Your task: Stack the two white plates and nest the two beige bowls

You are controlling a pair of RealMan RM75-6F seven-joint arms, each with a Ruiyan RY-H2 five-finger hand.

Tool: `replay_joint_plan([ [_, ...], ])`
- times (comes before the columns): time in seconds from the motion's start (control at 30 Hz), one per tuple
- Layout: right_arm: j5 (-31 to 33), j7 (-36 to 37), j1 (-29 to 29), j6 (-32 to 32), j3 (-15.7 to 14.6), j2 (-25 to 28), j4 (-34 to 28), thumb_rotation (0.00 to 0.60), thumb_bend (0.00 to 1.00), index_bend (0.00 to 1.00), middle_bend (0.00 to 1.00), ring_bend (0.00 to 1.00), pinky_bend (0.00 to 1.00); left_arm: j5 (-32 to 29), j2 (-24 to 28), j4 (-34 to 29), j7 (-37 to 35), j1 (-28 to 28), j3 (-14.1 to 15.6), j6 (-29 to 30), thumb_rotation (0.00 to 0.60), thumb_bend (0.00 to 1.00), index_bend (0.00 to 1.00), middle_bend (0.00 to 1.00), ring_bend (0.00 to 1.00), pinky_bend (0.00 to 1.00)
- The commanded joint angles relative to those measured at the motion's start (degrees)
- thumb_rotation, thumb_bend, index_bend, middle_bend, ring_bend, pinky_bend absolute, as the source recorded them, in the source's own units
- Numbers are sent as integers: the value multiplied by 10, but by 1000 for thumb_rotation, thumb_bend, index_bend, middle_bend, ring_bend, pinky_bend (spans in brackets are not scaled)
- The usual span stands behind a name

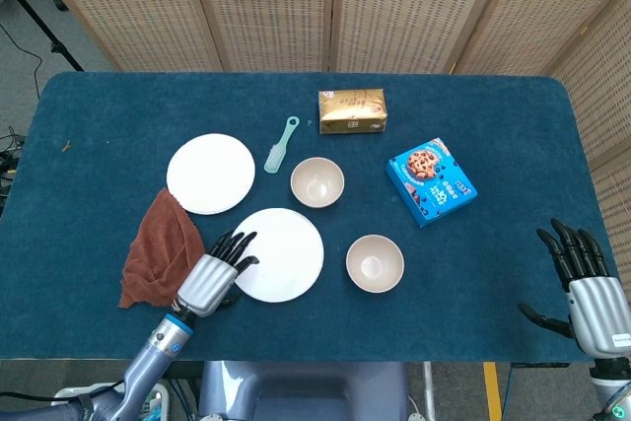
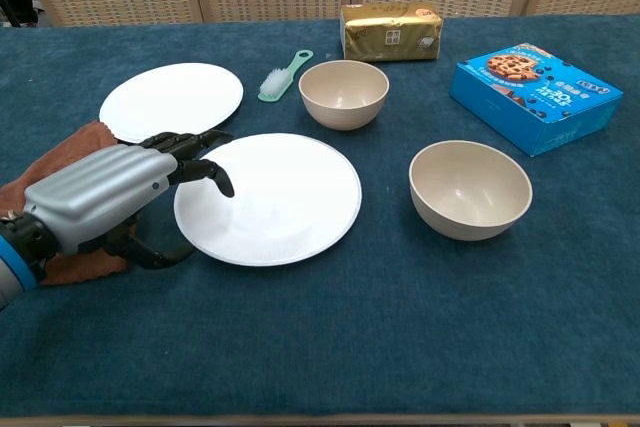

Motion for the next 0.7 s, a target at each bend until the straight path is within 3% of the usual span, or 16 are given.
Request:
replay_joint_plan([
  [0.03, 0, 0, 0, 0, 0, 0, 0, 600, 0, 0, 0, 0, 0, -3, -5, 5, 3, -4, 1, -1, 600, 352, 324, 0, 0, 0],
  [0.23, 2, 4, 0, 1, 1, 2, 0, 600, 0, 0, 0, 0, 0, -5, -21, 20, 14, -9, 2, 4, 600, 373, 346, 0, 0, 0],
  [0.47, -1, 11, 0, 3, 0, 3, 0, 600, 0, 0, 0, 0, 0, -2, -39, 38, 5, -12, 5, 17, 600, 480, 534, 0, 0, 0],
  [0.7, -2, 16, 0, 2, 0, 4, 0, 600, 0, 0, 0, 0, 0, -2, -50, 53, -4, -13, 6, 29, 600, 501, 684, 0, 0, 0],
])
